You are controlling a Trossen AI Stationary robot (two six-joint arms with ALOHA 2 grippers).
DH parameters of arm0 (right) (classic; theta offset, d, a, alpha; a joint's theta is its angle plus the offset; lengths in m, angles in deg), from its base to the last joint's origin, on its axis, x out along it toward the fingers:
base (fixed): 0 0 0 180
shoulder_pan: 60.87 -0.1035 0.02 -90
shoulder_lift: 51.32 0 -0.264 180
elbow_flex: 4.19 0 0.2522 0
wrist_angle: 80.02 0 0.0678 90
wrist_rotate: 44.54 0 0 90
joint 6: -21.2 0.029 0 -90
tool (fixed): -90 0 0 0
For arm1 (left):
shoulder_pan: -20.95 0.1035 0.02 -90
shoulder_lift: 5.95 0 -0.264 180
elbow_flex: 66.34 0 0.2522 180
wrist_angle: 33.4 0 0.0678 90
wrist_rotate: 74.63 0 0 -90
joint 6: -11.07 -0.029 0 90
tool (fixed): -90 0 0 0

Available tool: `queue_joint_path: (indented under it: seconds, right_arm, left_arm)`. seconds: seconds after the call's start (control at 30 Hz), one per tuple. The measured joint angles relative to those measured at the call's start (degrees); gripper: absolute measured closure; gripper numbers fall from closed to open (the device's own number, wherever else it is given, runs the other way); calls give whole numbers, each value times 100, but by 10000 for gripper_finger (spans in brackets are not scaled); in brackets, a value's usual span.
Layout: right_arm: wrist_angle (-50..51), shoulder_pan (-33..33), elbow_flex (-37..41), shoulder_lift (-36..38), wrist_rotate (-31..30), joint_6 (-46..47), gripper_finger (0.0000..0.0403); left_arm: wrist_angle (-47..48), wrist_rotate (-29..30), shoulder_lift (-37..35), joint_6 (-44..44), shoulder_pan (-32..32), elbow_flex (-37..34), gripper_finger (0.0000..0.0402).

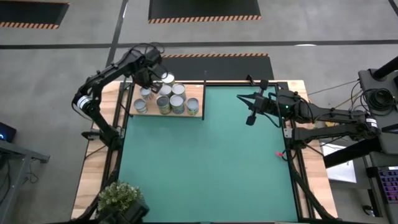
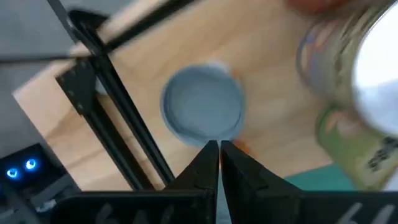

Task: Pick and place cans onto a shelf
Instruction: Put the canned carrots on the shelf

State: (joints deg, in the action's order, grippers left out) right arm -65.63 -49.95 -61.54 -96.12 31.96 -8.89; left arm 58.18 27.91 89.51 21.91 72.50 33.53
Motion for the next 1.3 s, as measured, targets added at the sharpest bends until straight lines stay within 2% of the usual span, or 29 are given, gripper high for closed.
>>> queue_joint_path:
  seconds: [0.4,0.67,0.8,1.0,1.17,1.3]
  right_arm:
    - [14,0,0,0,0,-2,394]
    - [30,0,0,0,0,-2,394]
    - [47,0,0,0,0,-4,394]
    - [88,0,2,0,0,-55,394]
    - [-8,0,2,-45,4,-52,394]
    - [-202,0,2,-89,7,-48,394]
  left_arm:
    - [-578,-7,-15,2,125,-730,402]
    - [-724,-7,-15,-1,145,-758,402]
    - [-705,-7,-119,-33,145,-548,402]
    - [-959,-2,-865,-87,-68,-267,402]
    - [-2091,-8,-1802,28,-843,-690,402]
    - [-2547,47,-2327,210,-1388,-1158,402]
